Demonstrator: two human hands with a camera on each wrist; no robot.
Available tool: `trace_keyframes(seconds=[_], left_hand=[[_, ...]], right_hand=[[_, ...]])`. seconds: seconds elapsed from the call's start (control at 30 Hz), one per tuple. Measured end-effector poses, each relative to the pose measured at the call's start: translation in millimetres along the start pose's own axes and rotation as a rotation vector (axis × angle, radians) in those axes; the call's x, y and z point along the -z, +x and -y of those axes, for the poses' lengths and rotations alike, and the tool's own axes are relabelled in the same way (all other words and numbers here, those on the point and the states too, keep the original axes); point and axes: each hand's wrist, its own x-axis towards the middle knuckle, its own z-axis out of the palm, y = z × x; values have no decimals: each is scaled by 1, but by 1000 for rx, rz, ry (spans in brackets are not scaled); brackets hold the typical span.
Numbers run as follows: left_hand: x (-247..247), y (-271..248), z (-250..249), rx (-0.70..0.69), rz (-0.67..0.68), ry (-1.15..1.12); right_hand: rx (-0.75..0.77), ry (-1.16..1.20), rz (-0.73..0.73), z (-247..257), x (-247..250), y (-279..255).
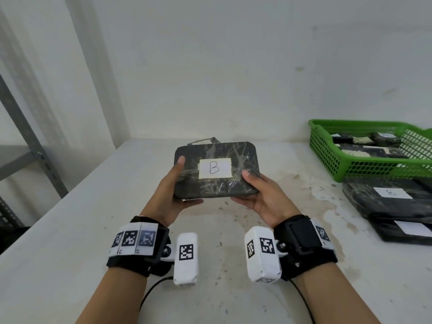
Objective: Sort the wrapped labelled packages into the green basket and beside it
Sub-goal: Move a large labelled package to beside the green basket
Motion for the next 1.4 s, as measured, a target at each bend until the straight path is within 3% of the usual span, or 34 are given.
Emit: trace_keyframes(seconds=[0.2,0.37,0.5,0.57,0.67,0.77,0.87,1.03,1.23,1.4], left_hand=[[14,1,5,-6,-23,42],[9,-6,5,1,81,86],[5,-14,-4,53,180,-34],[3,-15,-5,29,137,-74],[1,-13,-2,-70,-4,58],[3,-13,1,-146,-39,146],[3,-15,-1,-120,-30,144],[5,-17,-6,-20,132,66],[3,-13,4,-96,28,116],[2,-14,4,-59,111,105]], right_hand=[[0,-149,29,1,0,2],[42,-137,-16,10,4,2],[37,-162,1,18,9,-2],[31,-224,65,17,6,-5],[7,-279,92,12,-2,-7],[-2,-331,51,9,-6,-7],[53,-335,-46,6,-9,-8],[108,-266,-132,10,-8,-8],[88,-298,-68,11,-8,-9],[146,-270,-133,7,-8,-10]])
